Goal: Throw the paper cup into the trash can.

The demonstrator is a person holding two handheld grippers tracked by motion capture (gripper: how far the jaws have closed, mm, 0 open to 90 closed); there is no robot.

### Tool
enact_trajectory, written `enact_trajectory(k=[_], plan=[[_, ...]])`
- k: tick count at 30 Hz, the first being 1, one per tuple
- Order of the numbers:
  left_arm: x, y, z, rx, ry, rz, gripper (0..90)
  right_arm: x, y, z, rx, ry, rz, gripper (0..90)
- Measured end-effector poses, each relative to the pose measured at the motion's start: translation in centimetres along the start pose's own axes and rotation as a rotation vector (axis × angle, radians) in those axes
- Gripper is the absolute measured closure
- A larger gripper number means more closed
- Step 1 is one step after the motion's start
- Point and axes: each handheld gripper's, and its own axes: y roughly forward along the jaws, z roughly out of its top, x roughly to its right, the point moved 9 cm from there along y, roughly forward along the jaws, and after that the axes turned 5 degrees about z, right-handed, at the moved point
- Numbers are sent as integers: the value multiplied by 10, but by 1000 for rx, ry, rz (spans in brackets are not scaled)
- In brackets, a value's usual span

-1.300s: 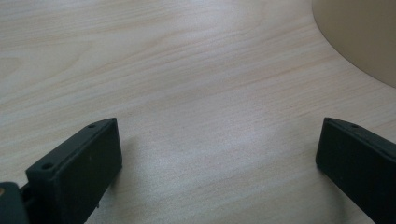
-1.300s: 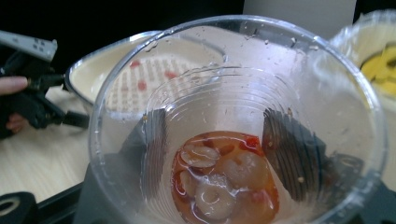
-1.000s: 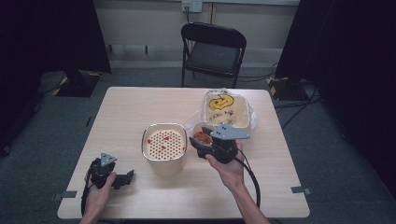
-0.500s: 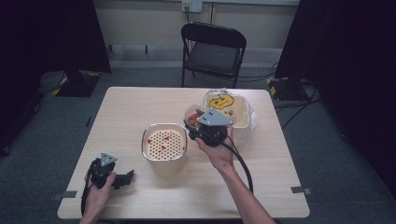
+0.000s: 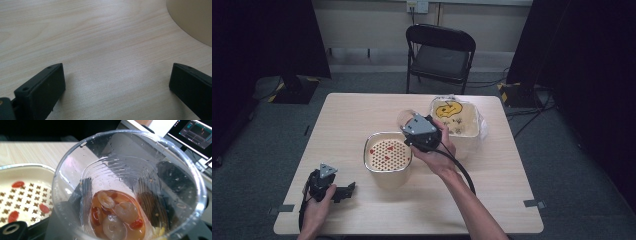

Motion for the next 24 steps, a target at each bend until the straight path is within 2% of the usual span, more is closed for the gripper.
enact_trajectory(k=[6, 17, 20, 22, 24], plan=[[0, 0, 0, 1, 0, 3, 0, -5, 6, 5, -52, -135, -41, 468], [0, 0, 0, 2, 4, -1, 1, -14, 13, 8, -103, -333, -122, 475], [0, 0, 0, 1, 5, -1, 1, -17, 15, 8, -133, -414, -148, 477], [0, 0, 0, 2, 4, -2, 1, -18, 16, 8, -146, -443, -146, 479], [0, 0, 0, 1, 5, -1, 1, -19, 16, 9, -157, -488, -169, 480]])
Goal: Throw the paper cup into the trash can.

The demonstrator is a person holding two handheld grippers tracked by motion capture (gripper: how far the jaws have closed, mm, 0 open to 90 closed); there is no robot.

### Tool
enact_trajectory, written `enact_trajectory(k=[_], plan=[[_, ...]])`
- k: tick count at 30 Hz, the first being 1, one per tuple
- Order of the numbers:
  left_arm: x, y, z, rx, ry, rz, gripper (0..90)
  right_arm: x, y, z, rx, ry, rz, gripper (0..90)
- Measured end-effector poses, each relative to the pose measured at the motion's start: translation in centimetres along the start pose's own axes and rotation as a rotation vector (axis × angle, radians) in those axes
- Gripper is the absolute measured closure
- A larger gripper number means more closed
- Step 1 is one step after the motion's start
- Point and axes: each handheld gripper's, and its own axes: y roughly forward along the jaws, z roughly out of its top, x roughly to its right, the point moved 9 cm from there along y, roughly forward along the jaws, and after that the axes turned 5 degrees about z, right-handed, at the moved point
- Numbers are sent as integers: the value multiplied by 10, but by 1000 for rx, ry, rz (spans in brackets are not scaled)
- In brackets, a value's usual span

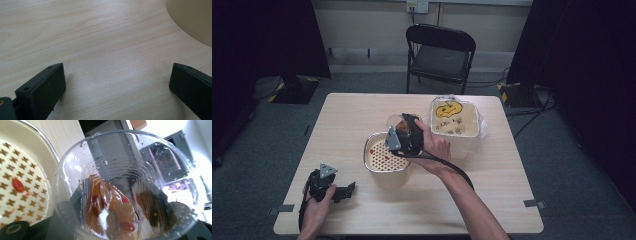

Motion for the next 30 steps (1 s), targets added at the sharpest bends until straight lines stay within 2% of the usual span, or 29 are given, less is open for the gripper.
enact_trajectory(k=[7, 9, 12, 18, 30], plan=[[0, 0, 0, 0, 0, 0, 1, -4, 4, 1, -45, -138, -40, 484], [0, 0, 0, 0, 0, 0, 1, -4, 5, 2, -58, -207, -60, 485], [0, 0, 0, 0, -1, 0, 1, -6, 7, 1, -85, -267, -68, 488], [0, 0, 0, 1, 0, 0, 2, -6, 11, -4, -124, -317, -81, 489], [0, 0, 0, 0, 1, -1, 2, 0, 10, -3, -187, -528, -165, 490]])
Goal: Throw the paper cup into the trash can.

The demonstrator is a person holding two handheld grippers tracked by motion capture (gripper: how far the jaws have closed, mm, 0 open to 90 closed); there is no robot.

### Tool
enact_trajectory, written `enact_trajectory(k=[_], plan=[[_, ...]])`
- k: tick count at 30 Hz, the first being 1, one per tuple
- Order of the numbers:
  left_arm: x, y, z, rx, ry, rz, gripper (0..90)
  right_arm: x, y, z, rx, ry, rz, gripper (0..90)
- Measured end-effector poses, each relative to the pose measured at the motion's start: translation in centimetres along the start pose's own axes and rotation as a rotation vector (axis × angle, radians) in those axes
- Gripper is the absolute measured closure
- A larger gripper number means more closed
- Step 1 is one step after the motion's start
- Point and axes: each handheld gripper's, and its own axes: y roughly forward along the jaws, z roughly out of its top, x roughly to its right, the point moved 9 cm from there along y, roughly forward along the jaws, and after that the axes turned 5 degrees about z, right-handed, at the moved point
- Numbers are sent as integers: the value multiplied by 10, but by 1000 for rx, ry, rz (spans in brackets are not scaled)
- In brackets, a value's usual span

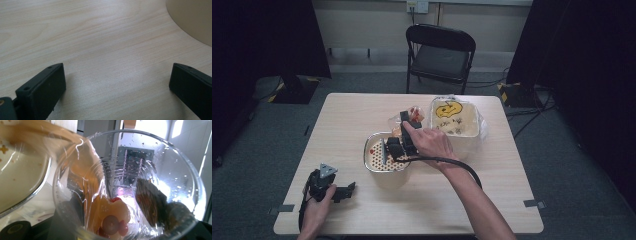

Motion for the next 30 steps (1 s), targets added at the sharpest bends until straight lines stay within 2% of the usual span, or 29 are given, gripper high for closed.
enact_trajectory(k=[2, 6, 8, 13, 17, 19, 21, 23, 29, 30], plan=[[0, 0, 0, 0, 0, 0, 2, 1, 0, 0, -8, -31, -20, 491], [0, 0, 0, 0, 0, 0, 2, 6, 0, 5, -18, -123, -78, 491], [0, 0, 0, 1, 1, 0, 2, 8, -3, 6, -20, -137, -90, 492], [0, 0, 0, 0, 1, 0, 2, 11, -7, 5, -55, -214, -151, 493], [0, 0, 0, 0, 1, 0, 2, 8, -7, 3, -86, -280, -175, 494], [0, 0, 0, 0, 0, 0, 2, 7, -7, 4, -91, -336, -193, 495], [0, 0, 0, 0, 1, -1, 2, 5, -7, 4, -106, -361, -186, 495], [0, 0, 0, 0, 0, 0, 2, 4, -7, 5, -105, -377, -200, 496], [0, 0, 0, 0, 1, -1, 2, 3, -11, 8, -118, -462, -239, 498], [0, 0, 0, 0, 1, -1, 2, 3, -12, 10, -115, -491, -248, 499]])
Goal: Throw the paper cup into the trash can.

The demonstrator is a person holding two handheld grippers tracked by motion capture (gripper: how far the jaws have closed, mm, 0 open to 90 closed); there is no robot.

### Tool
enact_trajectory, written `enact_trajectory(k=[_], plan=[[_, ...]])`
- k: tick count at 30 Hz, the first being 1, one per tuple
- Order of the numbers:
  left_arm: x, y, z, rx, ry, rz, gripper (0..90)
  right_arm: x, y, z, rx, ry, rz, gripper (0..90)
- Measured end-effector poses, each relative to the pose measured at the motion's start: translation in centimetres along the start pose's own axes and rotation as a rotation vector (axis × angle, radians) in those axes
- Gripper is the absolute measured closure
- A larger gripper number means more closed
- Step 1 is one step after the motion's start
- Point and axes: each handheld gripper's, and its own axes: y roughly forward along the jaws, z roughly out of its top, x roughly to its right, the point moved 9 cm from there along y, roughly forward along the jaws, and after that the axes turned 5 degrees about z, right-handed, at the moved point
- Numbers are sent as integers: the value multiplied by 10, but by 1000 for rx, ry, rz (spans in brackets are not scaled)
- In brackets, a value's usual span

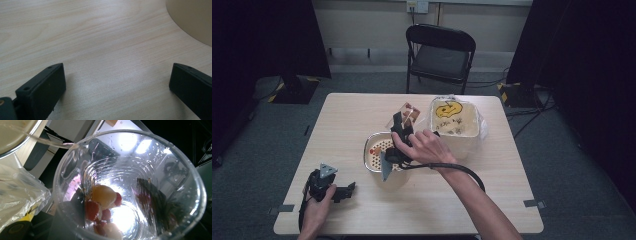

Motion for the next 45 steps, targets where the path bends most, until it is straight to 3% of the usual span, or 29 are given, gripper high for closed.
enact_trajectory(k=[5, 7, 16, 19, 21, 23, 24, 26, 27, 30, 33, 38, 40, 45], plan=[[0, 0, 0, 0, -1, 1, 1, 4, -5, 6, -3, -87, -54, 502], [0, 0, 0, 0, 0, 1, 2, 5, -7, 7, -10, -122, -52, 502], [0, 0, 0, 0, 0, 0, 1, 6, -4, 8, -10, -84, -49, 506], [0, 0, 0, 0, 0, 0, 2, 7, -5, 4, -13, -15, -26, 506], [0, 0, 0, 0, -1, 0, 2, 7, -5, 0, 4, 97, 28, 505], [0, 0, 0, 0, -1, 0, 2, 8, -6, -4, 9, 175, 45, 504], [0, 0, 0, 0, 0, 0, 2, 7, -5, -4, 28, 238, 87, 503], [0, 0, 0, 0, 0, 0, 1, 6, -4, -7, 51, 330, 125, 503], [0, 0, 0, 0, 0, 0, 2, 5, -4, -9, 65, 405, 168, 503], [0, 0, 0, 0, 0, 0, 2, 7, -4, -15, 101, 599, 236, 505], [0, 0, 0, 0, 0, 1, 2, 12, -4, -20, 178, 812, 305, 508], [0, 0, 0, 0, 0, 0, 2, 17, -1, -31, 328, 1258, 464, 514], [0, 0, 0, 0, -1, 0, 2, 18, 0, -35, 376, 1382, 508, 516], [0, 0, 0, 0, -1, 0, 1, 18, 0, -42, 473, 1625, 580, 515]])
